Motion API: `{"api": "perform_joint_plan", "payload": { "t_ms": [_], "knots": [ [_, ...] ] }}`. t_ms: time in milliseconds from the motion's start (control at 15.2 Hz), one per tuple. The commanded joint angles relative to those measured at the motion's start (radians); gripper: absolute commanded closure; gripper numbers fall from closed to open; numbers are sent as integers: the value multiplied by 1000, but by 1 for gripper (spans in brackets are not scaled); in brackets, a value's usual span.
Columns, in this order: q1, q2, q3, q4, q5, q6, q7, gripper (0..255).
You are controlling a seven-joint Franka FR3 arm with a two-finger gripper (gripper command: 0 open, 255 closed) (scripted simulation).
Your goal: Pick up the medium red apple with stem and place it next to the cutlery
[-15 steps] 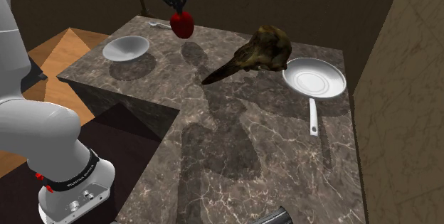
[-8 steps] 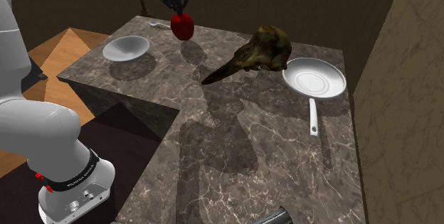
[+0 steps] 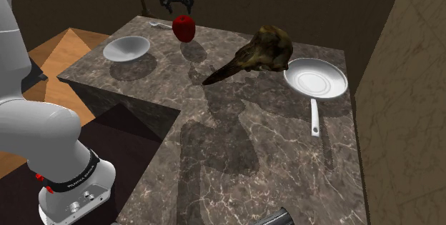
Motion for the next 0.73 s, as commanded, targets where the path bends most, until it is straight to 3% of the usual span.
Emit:
{"api": "perform_joint_plan", "payload": {
  "t_ms": [0,198,660],
  "knots": [
    [3,-20,-2,4,-5,-23,3,0],
    [10,-70,-8,22,-19,-90,11,0],
    [9,-70,-8,22,-19,-90,11,0]
  ]
}}
